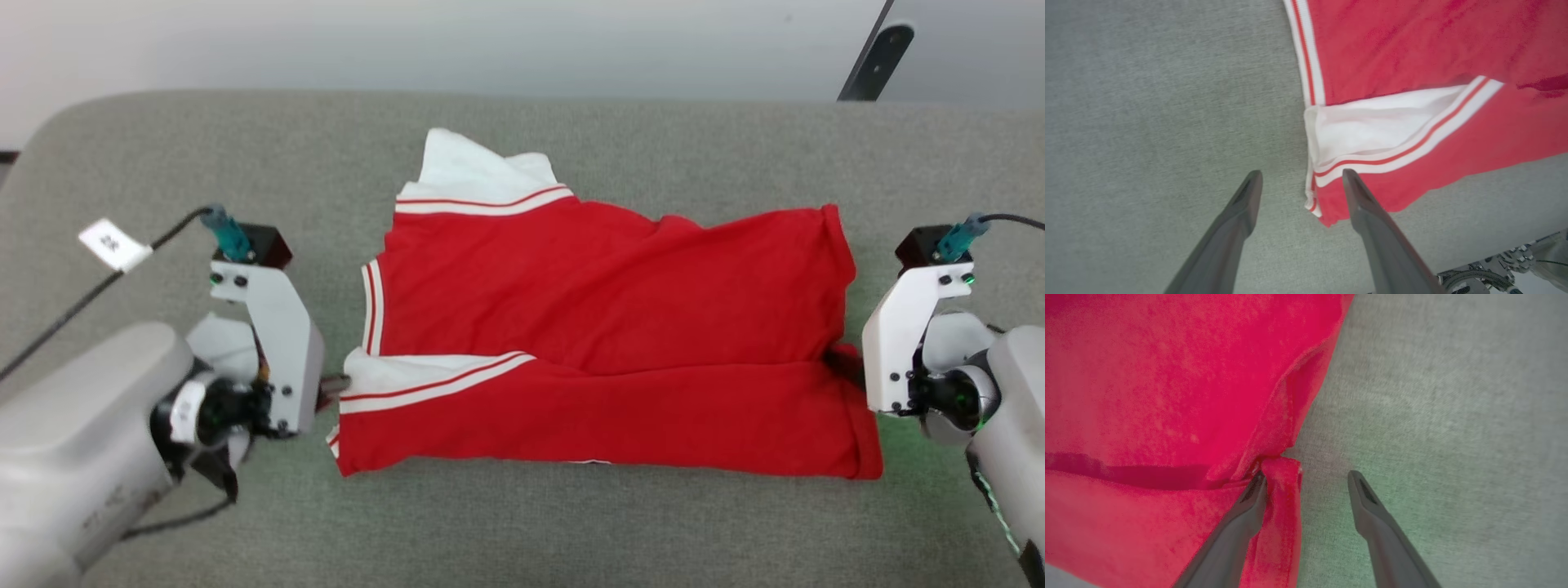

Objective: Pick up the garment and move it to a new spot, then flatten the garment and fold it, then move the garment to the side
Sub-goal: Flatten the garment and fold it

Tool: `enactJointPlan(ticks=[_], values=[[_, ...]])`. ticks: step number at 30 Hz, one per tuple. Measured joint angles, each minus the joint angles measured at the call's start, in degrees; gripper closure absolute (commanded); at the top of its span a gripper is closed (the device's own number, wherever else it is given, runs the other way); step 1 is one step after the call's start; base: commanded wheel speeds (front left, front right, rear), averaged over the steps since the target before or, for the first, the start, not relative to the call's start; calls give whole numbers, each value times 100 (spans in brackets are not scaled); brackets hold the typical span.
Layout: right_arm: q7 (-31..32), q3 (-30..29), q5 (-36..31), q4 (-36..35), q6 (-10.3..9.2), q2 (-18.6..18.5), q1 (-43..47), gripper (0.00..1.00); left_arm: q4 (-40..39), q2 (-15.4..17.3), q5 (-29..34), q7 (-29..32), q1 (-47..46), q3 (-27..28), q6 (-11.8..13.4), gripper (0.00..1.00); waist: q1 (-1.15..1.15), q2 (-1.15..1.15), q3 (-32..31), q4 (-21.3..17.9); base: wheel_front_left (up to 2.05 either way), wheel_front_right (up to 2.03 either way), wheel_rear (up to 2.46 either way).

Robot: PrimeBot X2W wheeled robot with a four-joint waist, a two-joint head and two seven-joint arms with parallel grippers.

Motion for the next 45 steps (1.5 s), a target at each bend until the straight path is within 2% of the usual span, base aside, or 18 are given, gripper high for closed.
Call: enactJointPlan(ticks=[9,14,21,26,32,39,45], values=[[-725,-60,191,-1034,0,-382,539,0,-712,218,-96,-506,506,86,138,0,0,0,-403,-9,0,0,0],[-1750,-242,76,-1992,0,-734,1150,0,-1006,316,-120,-936,896,116,154,0,0,0,-607,-57,0,0,0],[-3008,-875,-386,-3252,0,-703,2206,0,-1081,366,-88,-1310,1257,90,163,0,0,0,-752,-156,0,0,0],[-3740,-1344,-946,-4261,0,-294,2895,0,-831,394,-75,-1413,1255,152,133,0,0,0,-737,-283,0,0,0],[-4153,-1663,-1485,-5156,1,269,3537,0,-506,394,-234,-1358,1255,234,77,0,0,0,-648,-500,0,0,0],[-3995,-2003,-1600,-5528,0,761,3886,0,-230,398,-424,-1020,1204,243,68,0,0,0,-444,-742,0,0,0],[-3921,-2024,-1612,-5775,0,902,3877,0,292,285,-543,-654,1038,230,-10,0,0,0,-179,-889,0,0,0]])
